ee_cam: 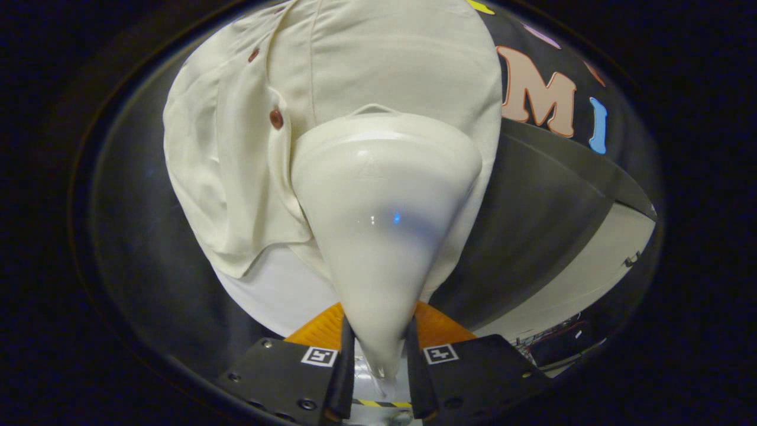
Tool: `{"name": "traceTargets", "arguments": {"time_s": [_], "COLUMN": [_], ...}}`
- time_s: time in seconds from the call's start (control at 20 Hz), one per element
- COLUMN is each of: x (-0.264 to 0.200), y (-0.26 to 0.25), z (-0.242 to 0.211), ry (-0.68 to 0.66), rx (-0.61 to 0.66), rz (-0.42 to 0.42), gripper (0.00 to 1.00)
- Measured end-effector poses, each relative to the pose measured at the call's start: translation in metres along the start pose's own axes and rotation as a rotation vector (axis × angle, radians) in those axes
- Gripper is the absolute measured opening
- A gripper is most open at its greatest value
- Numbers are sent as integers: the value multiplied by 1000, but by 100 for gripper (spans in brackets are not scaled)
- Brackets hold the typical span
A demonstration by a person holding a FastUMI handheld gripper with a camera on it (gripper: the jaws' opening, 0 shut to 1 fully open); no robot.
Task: Iron the clothes twice with a garment steamer, once on the left side and once on the right side.
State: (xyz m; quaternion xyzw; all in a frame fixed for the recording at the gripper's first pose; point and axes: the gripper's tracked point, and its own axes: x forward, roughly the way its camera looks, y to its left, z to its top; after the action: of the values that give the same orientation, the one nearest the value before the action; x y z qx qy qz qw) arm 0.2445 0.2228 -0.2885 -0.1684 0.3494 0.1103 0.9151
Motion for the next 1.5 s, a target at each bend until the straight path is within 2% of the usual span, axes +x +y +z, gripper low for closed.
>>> {"name": "traceTargets", "arguments": {"time_s": [0.3,0.75,1.2,1.5], "x": [2,-34,-124,-195], "y": [-1,8,16,10], "z": [-24,-49,-4,32], "ry": [37,29,-132,-263], "rx": [33,6,77,118], "rz": [16,29,24,-14], "gripper": [38,39,38,38]}}
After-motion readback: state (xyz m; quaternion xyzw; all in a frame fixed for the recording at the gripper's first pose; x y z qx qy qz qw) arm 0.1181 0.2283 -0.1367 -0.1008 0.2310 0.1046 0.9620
